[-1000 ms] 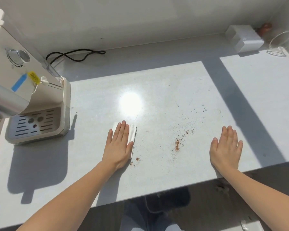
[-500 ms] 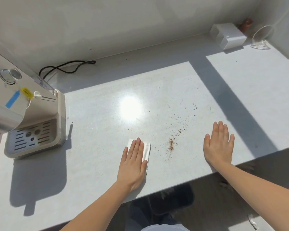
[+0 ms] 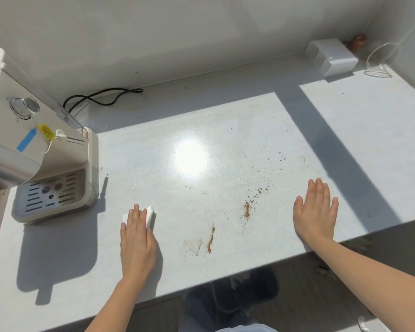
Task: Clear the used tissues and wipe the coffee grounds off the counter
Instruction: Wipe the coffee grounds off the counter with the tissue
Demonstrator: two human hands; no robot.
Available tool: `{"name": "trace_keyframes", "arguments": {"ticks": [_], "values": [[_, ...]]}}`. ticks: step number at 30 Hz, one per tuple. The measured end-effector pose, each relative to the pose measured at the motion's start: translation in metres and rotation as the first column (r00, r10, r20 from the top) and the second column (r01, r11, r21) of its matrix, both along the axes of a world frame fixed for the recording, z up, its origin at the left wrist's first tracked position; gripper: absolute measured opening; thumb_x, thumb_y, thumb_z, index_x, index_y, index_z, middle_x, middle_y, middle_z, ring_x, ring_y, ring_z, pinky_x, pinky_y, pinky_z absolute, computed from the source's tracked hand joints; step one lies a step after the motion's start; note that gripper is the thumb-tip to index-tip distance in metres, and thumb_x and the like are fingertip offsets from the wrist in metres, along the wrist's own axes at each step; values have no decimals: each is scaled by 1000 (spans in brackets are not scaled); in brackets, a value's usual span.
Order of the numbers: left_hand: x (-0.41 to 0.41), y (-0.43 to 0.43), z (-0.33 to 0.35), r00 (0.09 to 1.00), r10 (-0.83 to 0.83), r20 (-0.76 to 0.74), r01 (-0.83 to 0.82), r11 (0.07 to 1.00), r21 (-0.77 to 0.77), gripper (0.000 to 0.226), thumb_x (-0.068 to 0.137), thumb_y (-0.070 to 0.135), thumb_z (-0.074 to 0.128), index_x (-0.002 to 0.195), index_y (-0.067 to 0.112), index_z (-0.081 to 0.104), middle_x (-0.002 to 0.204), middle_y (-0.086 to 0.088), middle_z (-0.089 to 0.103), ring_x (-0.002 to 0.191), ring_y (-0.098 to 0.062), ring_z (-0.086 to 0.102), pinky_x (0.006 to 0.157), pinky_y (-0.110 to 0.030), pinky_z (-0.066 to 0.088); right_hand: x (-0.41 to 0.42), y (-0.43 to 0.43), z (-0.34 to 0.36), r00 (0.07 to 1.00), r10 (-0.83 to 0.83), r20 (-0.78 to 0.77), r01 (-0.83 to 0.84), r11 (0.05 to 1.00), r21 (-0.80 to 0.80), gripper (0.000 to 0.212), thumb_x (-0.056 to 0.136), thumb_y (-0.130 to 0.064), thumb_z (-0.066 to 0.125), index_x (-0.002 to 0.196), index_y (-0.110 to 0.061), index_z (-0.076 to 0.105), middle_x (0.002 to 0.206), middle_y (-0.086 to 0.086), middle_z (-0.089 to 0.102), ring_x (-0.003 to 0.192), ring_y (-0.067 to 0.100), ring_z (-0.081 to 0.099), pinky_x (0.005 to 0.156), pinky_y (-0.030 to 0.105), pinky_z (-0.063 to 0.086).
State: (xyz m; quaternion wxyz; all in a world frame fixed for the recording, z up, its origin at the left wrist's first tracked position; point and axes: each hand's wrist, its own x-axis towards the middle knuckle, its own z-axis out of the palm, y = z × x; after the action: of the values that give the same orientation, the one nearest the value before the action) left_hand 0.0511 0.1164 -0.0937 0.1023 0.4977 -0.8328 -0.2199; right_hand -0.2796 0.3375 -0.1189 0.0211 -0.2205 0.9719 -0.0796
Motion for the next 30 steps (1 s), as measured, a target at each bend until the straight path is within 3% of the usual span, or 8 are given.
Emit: {"name": "trace_keyframes", "arguments": {"ticks": [3, 9, 13, 17, 22, 26, 30], "values": [[9, 13, -5, 983, -96, 154, 95, 995, 16, 63, 94, 36, 17, 151, 12, 4, 160, -1, -2, 146, -11, -8, 120, -35, -2, 0, -1, 0, 1000, 7, 1, -7, 1000, -5, 57, 98, -27, 34, 149, -7, 21, 159, 11, 19, 147, 25, 13, 117, 52, 12], [-32, 64, -2, 974, -153, 167, 143, 987, 71, 70, 89, 47, 1, 149, 13, -11, 157, 0, -20, 143, -10, -23, 118, -30, -14, 1, 0, 0, 1000, 11, -1, -11, 1000, -18, 63, 93, -34, 20, 149, -6, 21, 159, 12, 18, 146, 26, 13, 116, 53, 11], [-77, 105, -6, 967, -199, 159, 186, 978, 89, 66, 94, 44, 7, 145, 13, -20, 154, 0, -30, 140, -11, -32, 116, -32, -17, 1, 0, -1, 1000, 13, -5, -13, 1000, -12, 58, 97, -29, 26, 149, -5, 20, 159, 12, 18, 146, 27, 13, 117, 54, 12], [-93, 115, -6, 972, -193, 132, 178, 977, 115, 63, 99, 38, 17, 145, 14, -19, 152, 2, -30, 142, -14, -27, 116, -32, -17, 1, 0, -1, 1000, 12, 2, -12, 1000, -12, 58, 97, -31, 24, 149, -7, 20, 159, 11, 18, 147, 25, 12, 116, 52, 9], [-70, 81, -8, 989, 29, 146, -45, 993, 109, 61, 100, 35, 16, 144, 12, -19, 156, -4, -23, 143, -14, -24, 116, -33, -15, 0, 1, -1, 1000, 16, 12, -16, 1000, -19, 58, 98, -28, 32, 150, -7, 19, 160, 10, 17, 147, 24, 11, 117, 51, 8], [-17, 32, -5, 954, 238, 181, -252, 966, 58, 60, 101, 30, 21, 149, 6, -5, 160, -11, -6, 148, -22, -7, 119, -39, -3, 0, 1, 0, 1000, 15, 22, -15, 1000, -21, 57, 98, -28, 33, 150, -7, 19, 159, 11, 17, 147, 25, 11, 117, 52, 9], [-8, 24, -5, 935, 294, 199, -310, 949, 55, 60, 100, 30, 24, 150, 5, -1, 160, -12, -2, 148, -23, -4, 119, -40, -1, 0, 1, 1, 1000, 20, 15, -20, 1000, -22, 57, 98, -27, 33, 149, -5, 20, 159, 12, 19, 147, 26, 13, 116, 52, 10]]}}
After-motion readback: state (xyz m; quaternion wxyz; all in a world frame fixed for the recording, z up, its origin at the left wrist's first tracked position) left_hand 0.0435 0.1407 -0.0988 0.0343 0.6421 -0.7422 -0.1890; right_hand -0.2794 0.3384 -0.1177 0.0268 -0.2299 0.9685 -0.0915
